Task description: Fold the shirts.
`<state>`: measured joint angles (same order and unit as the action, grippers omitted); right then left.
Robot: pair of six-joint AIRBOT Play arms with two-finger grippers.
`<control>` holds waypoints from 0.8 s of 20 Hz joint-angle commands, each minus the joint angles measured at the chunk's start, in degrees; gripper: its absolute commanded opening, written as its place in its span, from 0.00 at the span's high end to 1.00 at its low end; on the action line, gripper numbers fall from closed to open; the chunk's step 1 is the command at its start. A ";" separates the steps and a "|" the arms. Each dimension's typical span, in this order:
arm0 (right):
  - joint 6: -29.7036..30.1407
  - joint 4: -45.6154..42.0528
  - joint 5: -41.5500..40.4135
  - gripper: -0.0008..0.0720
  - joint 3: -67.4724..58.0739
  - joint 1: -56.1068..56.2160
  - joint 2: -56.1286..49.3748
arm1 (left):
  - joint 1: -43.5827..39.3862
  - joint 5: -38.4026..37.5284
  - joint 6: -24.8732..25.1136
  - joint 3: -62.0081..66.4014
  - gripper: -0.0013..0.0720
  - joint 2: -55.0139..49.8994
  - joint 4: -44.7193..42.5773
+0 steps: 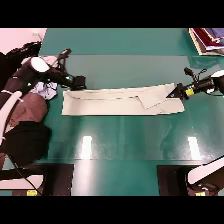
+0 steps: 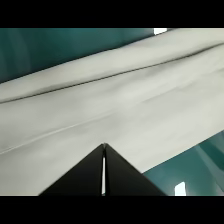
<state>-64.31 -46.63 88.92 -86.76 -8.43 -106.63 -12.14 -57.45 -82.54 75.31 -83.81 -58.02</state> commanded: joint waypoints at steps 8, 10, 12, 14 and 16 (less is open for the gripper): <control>-15.30 0.61 6.21 0.97 -17.22 12.31 13.79 | -16.00 -0.04 -0.66 18.97 0.95 -22.16 3.23; -17.16 0.59 6.21 0.97 -22.75 15.76 13.70 | -17.20 -1.95 -1.53 21.94 0.95 -26.08 3.23; -18.47 0.59 6.27 0.97 -27.61 18.82 12.68 | -17.81 -2.97 -1.51 22.77 0.95 -27.98 4.09; -19.28 0.61 6.45 0.97 -31.69 21.46 11.10 | -17.94 -2.16 -1.46 22.77 0.95 -28.24 4.48; -19.28 0.66 4.74 0.97 -31.91 23.80 10.88 | -17.94 -2.12 -1.46 22.77 0.95 -28.26 4.42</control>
<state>-82.08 -46.02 95.13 -115.42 11.75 -95.13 -29.56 -59.33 -83.94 97.25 -110.78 -54.08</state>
